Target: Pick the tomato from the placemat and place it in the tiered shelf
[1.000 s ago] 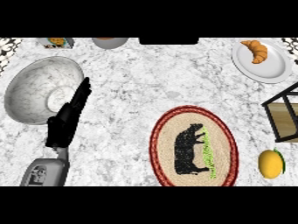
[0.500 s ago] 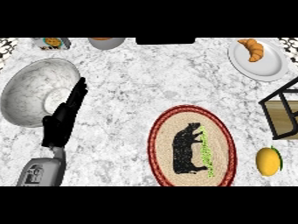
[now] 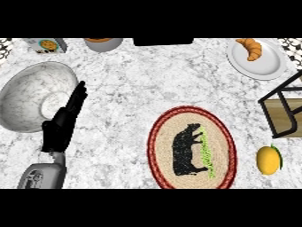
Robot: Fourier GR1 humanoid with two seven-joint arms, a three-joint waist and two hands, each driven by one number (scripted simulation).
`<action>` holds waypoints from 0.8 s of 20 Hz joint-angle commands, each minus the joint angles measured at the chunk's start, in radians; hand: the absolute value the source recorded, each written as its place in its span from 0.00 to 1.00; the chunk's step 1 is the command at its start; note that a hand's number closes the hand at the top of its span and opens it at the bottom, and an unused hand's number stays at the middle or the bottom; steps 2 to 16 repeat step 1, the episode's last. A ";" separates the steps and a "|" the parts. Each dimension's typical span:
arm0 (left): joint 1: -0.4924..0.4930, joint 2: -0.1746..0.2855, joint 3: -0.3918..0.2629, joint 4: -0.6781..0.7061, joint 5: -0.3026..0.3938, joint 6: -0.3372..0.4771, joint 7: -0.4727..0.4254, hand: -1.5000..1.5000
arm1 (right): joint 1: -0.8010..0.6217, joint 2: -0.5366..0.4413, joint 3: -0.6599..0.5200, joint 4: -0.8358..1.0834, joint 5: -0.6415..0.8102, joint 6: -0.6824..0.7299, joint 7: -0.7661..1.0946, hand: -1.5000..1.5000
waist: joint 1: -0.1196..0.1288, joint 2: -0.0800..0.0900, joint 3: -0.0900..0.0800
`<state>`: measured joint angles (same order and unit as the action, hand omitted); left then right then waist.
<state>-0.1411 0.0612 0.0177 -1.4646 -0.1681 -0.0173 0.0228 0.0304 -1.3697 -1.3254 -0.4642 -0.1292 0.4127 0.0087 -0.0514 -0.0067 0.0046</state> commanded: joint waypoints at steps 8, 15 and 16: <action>-0.011 0.021 0.022 0.005 0.024 -0.023 -0.004 0.50 | 0.111 -0.014 -0.050 0.114 0.000 0.092 -0.114 0.00 | 0.006 0.001 0.001; -0.011 0.021 0.022 0.005 0.024 -0.023 -0.004 0.50 | 0.111 -0.014 -0.050 0.114 0.000 0.092 -0.114 0.00 | 0.006 0.001 0.001; -0.011 0.021 0.022 0.005 0.024 -0.023 -0.004 0.50 | 0.111 -0.014 -0.050 0.114 0.000 0.092 -0.114 0.00 | 0.006 0.001 0.001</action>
